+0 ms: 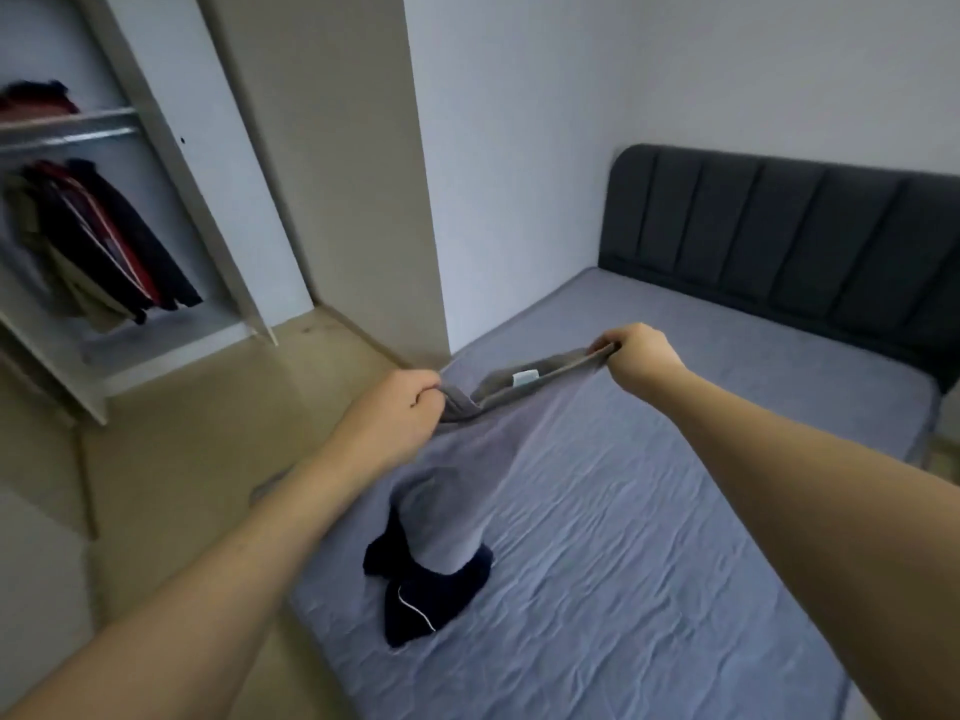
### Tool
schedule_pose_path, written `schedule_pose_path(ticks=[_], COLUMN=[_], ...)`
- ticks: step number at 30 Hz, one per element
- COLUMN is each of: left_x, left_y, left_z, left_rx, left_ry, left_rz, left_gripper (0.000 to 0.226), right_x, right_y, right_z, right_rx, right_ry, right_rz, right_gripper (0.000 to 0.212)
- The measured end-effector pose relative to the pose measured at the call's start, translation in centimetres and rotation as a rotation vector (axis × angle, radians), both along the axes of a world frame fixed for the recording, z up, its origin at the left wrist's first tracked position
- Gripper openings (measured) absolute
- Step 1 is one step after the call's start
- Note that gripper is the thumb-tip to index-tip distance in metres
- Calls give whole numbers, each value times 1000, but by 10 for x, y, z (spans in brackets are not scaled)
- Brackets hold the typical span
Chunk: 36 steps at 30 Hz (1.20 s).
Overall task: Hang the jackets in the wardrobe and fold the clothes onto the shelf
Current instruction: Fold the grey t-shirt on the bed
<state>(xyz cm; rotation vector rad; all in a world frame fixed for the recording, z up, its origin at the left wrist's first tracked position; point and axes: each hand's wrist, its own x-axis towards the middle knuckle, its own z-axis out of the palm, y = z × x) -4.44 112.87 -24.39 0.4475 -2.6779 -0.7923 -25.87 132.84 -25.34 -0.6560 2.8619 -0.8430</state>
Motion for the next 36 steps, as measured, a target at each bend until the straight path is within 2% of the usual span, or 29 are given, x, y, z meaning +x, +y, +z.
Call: schedule_pose_path(ticks=[3,6,8,12,14,16,18,19,22,25,28,31,36], left_x=[0,-18,-39,-90,-114,-126,-134,-135,-132,-125,-133,-134,-113], left_y=[85,183,252,396,468,529,564,569,543,487,440,419,421], left_z=[-39,-110,-180,-348,-430,-501,-560,-584,-639,-684,-727,-781,-847], left_rx=[124,143,131,243,332,425,354,295,160,1,-119,-232,-464], left_ry=[-165,-298,-406,-540,-633,-820,-955,-977,-988,-926,-918,-888,-461], left_rz=[-76,-114,-147,-178,-239,-422,-581,-581,-412,-304,-217,-177,-97], left_gripper=[28,20,14,6,20,33,33,29,27,34,54,61,65], right_x=[-20,-48,-75,-136,-149,-142,-124,-110,-75,-63,-65,-69,-52], right_y=[47,106,151,248,303,357,406,424,457,458,434,412,406], right_z=[-39,-101,-159,-310,-396,-480,-556,-589,-662,-703,-729,-766,-837], right_rx=[116,213,228,184,178,204,262,290,335,338,478,521,454], right_ry=[25,-99,-214,-313,-368,-439,-530,-587,-716,-695,-423,-219,78], right_rz=[6,66,90,16,-43,-109,-136,-135,-117,-77,11,52,-64], right_gripper=[40,37,37,38,43,51,51,50,45,52,67,67,66])
